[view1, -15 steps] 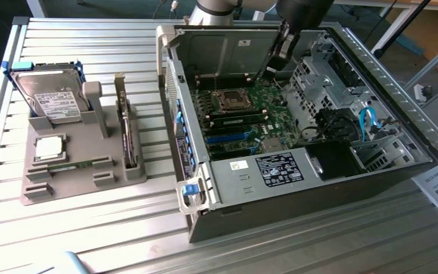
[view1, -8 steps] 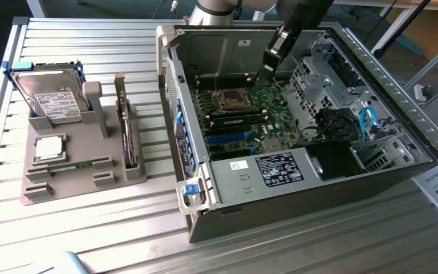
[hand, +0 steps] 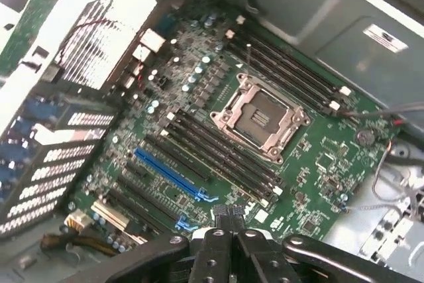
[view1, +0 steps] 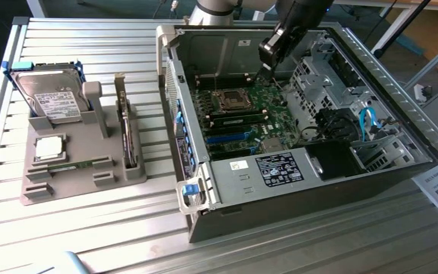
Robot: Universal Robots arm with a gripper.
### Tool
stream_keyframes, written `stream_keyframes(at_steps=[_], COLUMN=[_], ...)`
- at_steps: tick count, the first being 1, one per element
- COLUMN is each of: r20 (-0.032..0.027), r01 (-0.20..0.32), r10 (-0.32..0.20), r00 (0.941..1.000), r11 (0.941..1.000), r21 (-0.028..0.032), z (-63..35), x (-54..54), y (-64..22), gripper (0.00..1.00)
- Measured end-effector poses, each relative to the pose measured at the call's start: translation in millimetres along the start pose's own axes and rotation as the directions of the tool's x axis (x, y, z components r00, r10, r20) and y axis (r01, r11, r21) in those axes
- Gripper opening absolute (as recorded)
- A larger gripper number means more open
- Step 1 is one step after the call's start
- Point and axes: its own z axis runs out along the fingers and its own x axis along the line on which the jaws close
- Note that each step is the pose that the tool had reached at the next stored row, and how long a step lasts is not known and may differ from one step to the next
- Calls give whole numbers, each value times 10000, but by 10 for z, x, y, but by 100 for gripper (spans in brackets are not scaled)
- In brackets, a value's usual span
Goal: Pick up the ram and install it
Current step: 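Press down the ram until it locks into place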
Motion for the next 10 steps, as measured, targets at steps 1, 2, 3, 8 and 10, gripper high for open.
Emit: stream_keyframes(at_steps=[1, 2, 3, 8, 10], r20=[12, 19, 25, 48, 57], r01=[-426, -721, -981, -2095, -2551], r10=[426, 721, 981, 2095, 2552], r00=[9991, 9974, 9952, 9778, 9669], r11=[9991, 9974, 9952, 9778, 9668], r21=[-20, -35, -47, -104, -129], z=[0, 0, 0, 0, 0], x=[0, 0, 0, 0, 0], y=[0, 0, 0, 0, 0], gripper=[10, 10, 10, 10, 10])
